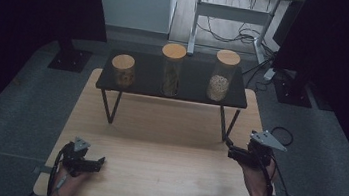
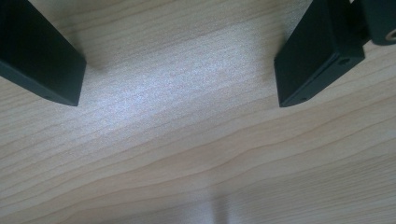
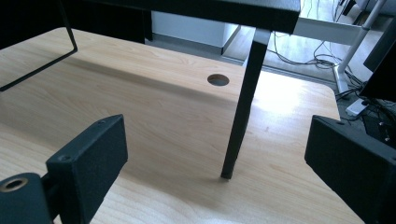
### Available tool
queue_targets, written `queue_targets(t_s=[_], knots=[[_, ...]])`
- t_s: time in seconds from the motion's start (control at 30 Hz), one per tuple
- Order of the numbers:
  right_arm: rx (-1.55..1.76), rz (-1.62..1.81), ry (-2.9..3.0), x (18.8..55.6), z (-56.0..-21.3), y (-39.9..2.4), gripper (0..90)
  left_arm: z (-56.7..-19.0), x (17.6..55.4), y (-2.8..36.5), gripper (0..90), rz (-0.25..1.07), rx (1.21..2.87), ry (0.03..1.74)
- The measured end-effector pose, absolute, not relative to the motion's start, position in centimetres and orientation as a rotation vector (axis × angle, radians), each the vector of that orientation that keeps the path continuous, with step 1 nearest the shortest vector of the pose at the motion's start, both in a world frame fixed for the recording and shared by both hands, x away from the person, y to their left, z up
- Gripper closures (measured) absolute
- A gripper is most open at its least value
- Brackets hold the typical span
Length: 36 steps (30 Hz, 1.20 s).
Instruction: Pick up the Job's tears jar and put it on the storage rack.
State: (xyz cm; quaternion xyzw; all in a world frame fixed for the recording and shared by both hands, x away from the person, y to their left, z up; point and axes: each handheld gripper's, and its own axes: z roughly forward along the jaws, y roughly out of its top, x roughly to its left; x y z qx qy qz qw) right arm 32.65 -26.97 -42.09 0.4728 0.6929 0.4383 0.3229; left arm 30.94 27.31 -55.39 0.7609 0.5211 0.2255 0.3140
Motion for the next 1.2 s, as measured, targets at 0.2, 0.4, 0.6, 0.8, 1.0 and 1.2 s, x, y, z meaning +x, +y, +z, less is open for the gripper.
queue_targets(t_s=[0.2, 0.4, 0.6, 0.8, 1.0, 1.2], knots=[[1.247, 1.149, 1.817, 32.1, -42.6, -27.3, 5.4, -55.4, 30.9, 27.3, 1.7, 0.594, 2.006, 1.374], [1.247, 1.144, 1.817, 31.6, -43.0, -27.5, 5.5, -55.4, 30.9, 27.3, 1.7, 0.595, 2.000, 1.376], [1.257, 1.142, 1.817, 31.1, -43.5, -27.8, 5.7, -55.4, 30.9, 27.3, 1.7, 0.595, 2.002, 1.376], [1.269, 1.142, 1.811, 30.7, -43.9, -28.1, 5.7, -55.4, 30.9, 27.3, 1.7, 0.594, 2.003, 1.377], [1.289, 1.144, 1.809, 30.5, -44.4, -28.4, 5.9, -55.4, 30.9, 27.3, 1.7, 0.595, 2.003, 1.377], [1.300, 1.145, 1.804, 30.3, -44.9, -28.4, 6.0, -55.4, 30.9, 27.3, 1.7, 0.595, 2.003, 1.377]])
